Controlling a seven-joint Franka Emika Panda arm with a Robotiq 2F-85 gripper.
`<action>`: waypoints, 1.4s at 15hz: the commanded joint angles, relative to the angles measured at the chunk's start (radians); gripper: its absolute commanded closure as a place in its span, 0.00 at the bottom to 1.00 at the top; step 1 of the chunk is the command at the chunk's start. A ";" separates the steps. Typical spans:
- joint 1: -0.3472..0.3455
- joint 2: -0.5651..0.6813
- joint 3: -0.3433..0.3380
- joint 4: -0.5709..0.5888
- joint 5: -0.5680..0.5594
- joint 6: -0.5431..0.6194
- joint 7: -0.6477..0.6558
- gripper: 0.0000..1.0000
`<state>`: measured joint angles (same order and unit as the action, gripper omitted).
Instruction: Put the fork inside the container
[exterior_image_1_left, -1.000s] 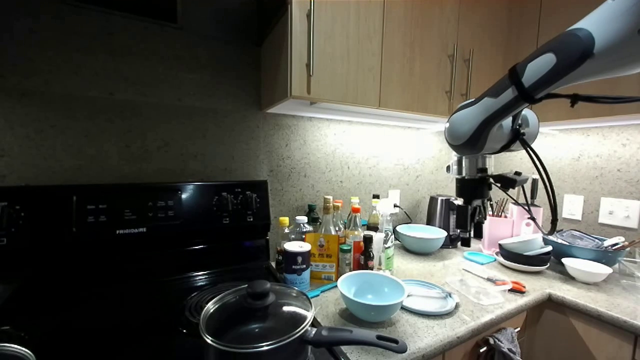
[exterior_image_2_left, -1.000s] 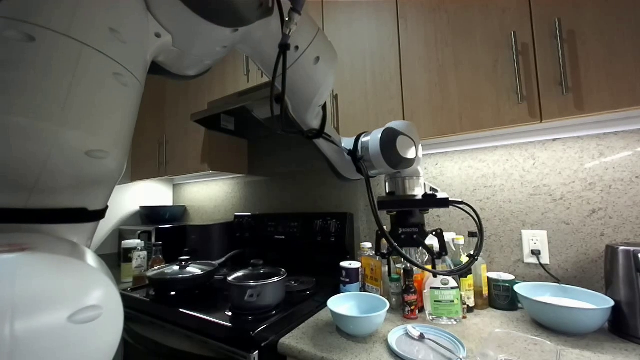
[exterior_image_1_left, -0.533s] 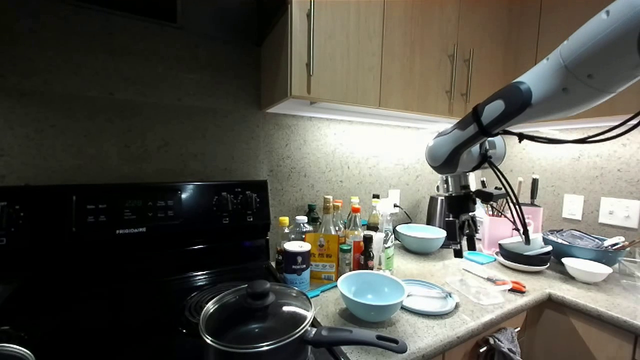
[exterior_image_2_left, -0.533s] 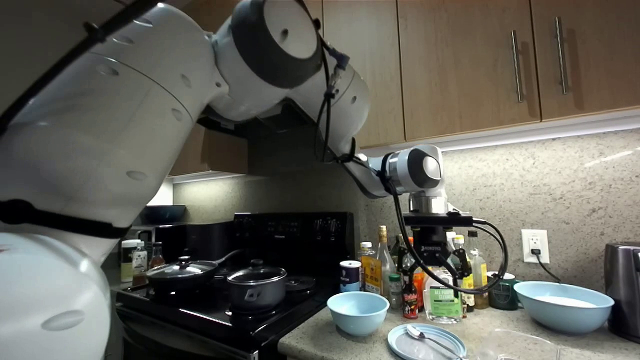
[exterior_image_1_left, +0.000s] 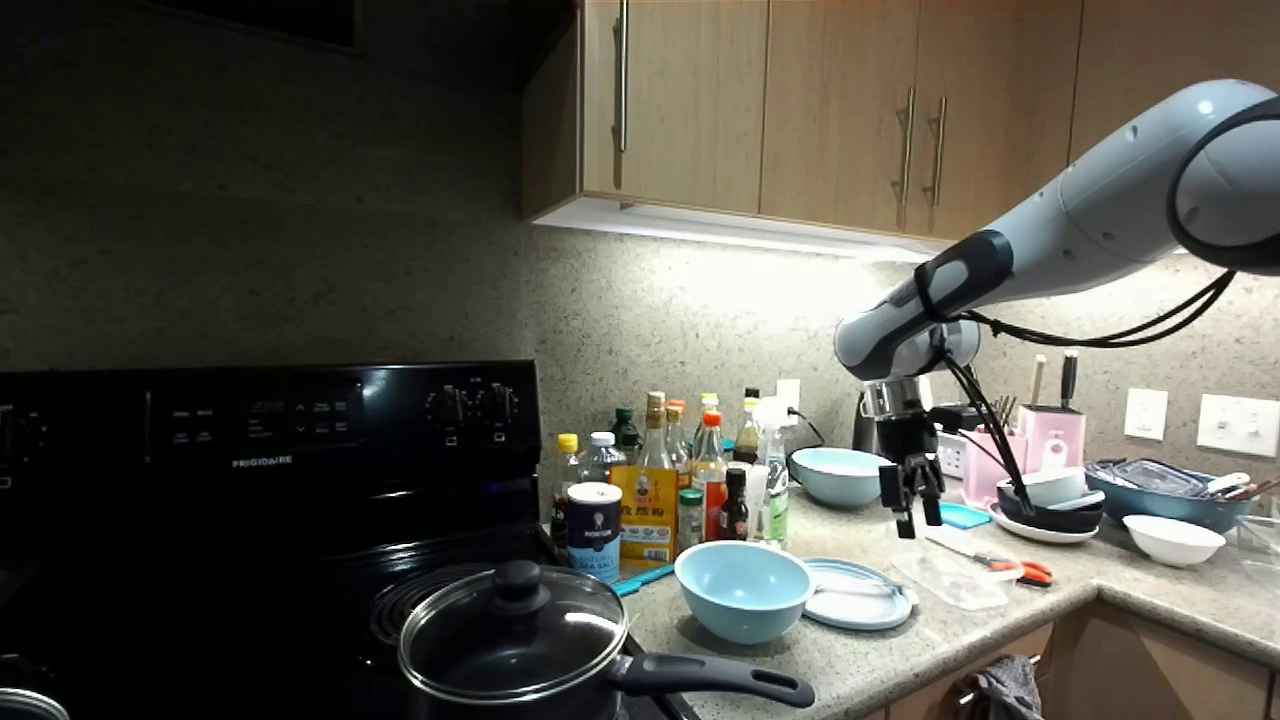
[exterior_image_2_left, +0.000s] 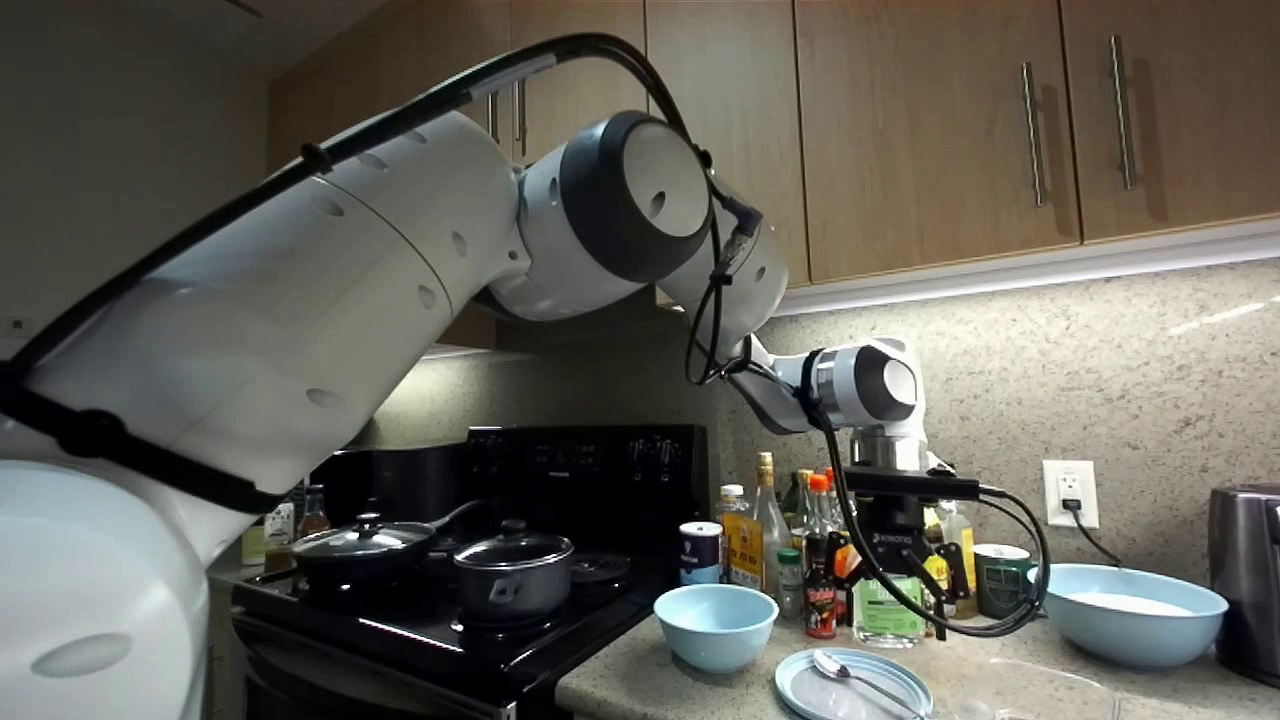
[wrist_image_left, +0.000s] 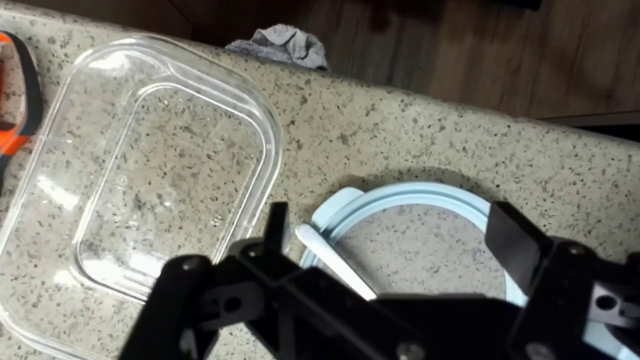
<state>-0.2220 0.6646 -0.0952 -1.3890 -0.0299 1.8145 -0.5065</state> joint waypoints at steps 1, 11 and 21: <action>-0.016 0.001 0.021 0.009 -0.012 -0.007 0.006 0.00; -0.031 0.158 0.046 0.173 -0.089 -0.030 -0.305 0.00; 0.075 0.190 0.065 0.219 -0.166 -0.063 -0.304 0.00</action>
<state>-0.1858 0.8310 -0.0308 -1.2091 -0.1478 1.7855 -0.8134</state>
